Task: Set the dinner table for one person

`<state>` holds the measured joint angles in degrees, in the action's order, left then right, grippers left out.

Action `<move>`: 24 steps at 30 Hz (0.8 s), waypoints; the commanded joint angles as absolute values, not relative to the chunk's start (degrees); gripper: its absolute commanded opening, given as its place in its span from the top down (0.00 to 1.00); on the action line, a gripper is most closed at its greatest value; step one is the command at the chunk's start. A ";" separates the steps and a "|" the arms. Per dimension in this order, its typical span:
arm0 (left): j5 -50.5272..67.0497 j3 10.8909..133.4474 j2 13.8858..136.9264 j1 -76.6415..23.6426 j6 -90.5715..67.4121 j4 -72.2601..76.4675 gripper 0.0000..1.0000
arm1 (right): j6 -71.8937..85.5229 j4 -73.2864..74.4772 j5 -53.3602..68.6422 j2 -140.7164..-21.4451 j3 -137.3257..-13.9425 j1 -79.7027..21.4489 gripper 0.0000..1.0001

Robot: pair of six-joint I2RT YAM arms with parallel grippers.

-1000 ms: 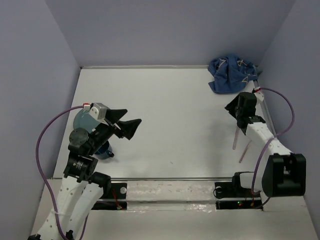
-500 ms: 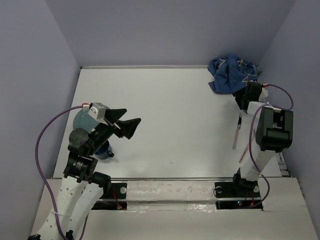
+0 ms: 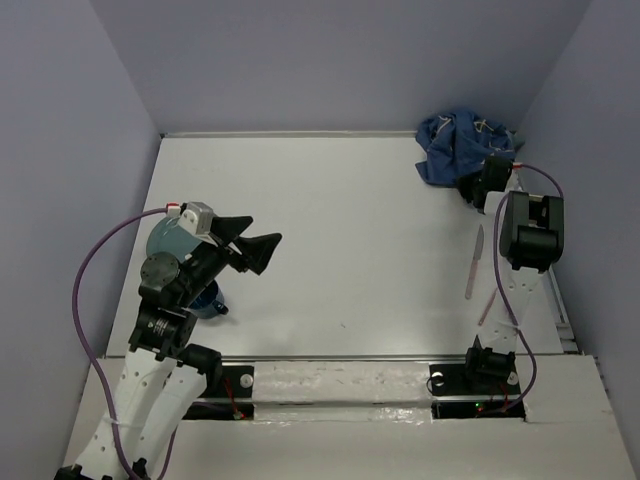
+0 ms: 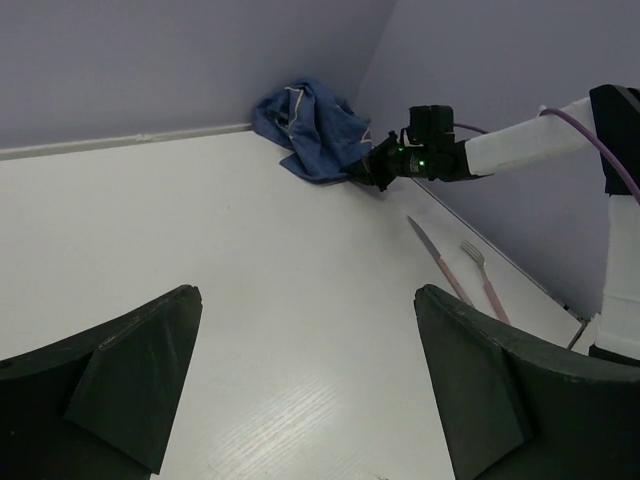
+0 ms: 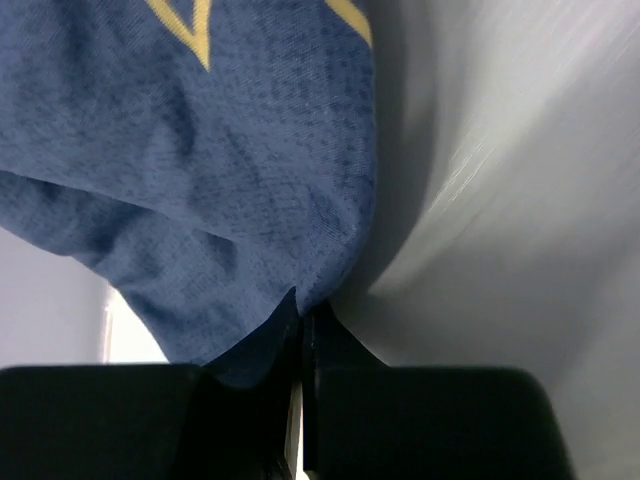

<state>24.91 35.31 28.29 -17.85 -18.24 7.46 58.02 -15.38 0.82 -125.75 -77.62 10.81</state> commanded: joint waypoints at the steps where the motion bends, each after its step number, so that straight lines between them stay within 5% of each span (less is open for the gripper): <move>1: 22.95 35.77 29.44 -16.70 -18.72 9.58 0.01 | 59.68 -21.17 8.16 -125.25 -77.44 9.15 1.00; 9: 20.83 36.65 33.31 -14.42 -20.12 7.30 0.01 | 55.46 -22.85 13.96 -114.97 -73.83 -7.98 1.00; 19: 11.87 34.72 33.57 -14.33 -26.96 2.20 0.01 | 58.10 -28.39 11.95 -102.49 -52.40 -22.23 1.00; 24: 8.71 26.91 34.71 -16.60 -35.40 7.37 0.29 | 58.36 -31.11 11.34 -94.34 -39.22 -26.10 0.83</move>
